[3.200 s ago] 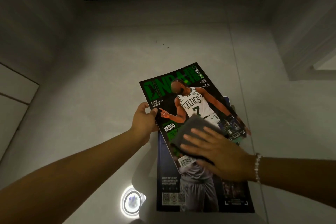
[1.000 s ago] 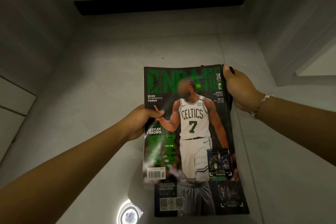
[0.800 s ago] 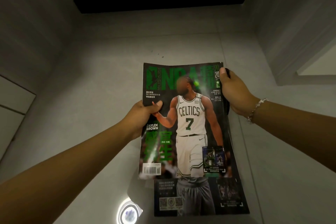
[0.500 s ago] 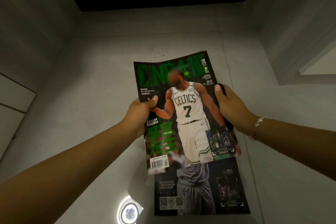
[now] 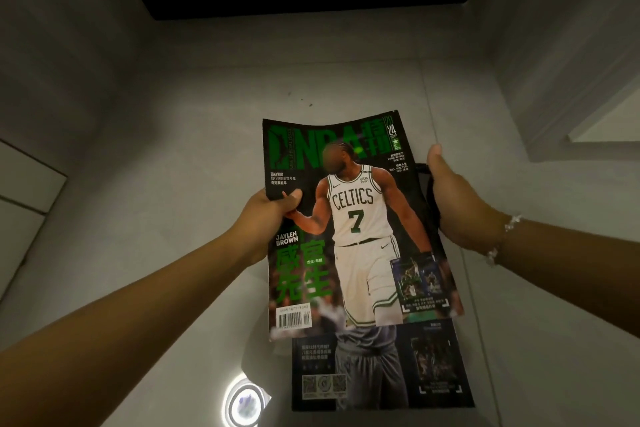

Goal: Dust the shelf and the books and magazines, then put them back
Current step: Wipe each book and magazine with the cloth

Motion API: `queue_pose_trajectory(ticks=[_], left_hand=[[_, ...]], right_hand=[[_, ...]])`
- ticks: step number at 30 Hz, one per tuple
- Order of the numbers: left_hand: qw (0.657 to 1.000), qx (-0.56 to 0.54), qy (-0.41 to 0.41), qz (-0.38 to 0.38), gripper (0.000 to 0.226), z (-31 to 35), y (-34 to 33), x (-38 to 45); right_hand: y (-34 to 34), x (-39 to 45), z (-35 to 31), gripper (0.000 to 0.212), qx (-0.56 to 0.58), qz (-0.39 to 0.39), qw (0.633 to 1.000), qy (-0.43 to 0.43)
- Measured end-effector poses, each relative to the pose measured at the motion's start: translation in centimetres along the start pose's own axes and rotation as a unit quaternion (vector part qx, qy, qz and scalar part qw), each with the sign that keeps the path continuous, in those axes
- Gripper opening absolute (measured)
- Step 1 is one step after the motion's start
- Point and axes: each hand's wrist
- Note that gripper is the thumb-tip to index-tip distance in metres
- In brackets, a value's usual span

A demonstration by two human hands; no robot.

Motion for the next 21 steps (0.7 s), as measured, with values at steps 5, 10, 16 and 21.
queue_pose_trajectory(ticks=[5,10,16,21], left_hand=[[0.999,0.033,-0.020,-0.021,0.016,-0.3,-0.3,-0.5],[0.997,0.059,-0.034,-0.035,0.012,-0.4,-0.8,-0.7],[0.999,0.027,-0.018,-0.023,0.013,-0.3,-1.0,-0.8],[0.998,-0.052,-0.013,0.017,0.016,-0.2,-1.2,-0.7]], right_hand=[[0.8,2.9,-1.8,0.082,0.137,-0.016,0.990,-0.006],[1.5,3.9,-2.9,0.060,0.162,0.034,0.986,-0.014],[1.0,4.1,-2.2,0.038,0.054,0.078,0.995,0.029],[-0.3,3.2,0.0,0.042,-0.027,0.043,0.998,0.038]])
Point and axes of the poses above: each hand's wrist, its own x-axis towards the middle knuckle, its own y-axis out of the back of the hand, z = x × y, and after that the axes turned 7 degrees about -x, right-handed
